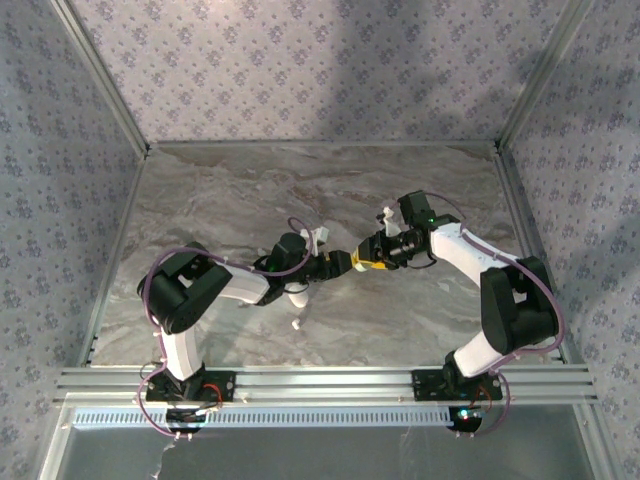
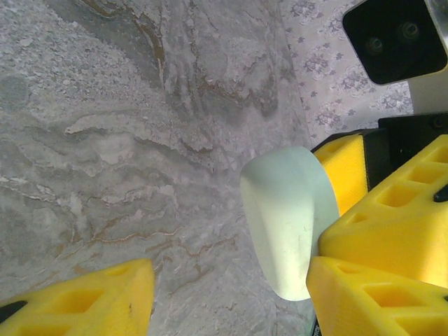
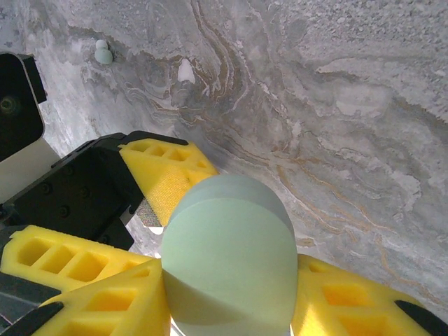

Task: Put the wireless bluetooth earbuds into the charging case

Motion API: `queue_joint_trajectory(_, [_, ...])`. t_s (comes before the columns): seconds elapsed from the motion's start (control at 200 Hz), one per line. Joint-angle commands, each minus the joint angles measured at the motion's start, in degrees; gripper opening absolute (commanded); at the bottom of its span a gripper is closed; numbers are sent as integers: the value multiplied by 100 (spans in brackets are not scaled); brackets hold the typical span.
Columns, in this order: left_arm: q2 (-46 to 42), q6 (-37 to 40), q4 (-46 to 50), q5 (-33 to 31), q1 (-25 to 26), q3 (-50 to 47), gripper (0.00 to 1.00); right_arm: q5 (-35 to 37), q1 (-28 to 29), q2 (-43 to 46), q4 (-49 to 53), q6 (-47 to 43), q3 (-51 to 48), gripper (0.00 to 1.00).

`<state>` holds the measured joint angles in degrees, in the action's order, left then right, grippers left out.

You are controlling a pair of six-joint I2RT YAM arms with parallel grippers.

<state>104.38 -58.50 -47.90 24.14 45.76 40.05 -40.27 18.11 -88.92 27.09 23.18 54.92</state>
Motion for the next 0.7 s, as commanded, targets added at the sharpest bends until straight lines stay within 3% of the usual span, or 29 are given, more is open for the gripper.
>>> queue_joint_trajectory(0.0, [136,193,299,-273,85,257,61,-852,163,120,-139,132,-24,42])
queue_joint_trajectory(0.695, [336,172,421,-366,-62,160,61,-952,9,216,-123,101,-185,42])
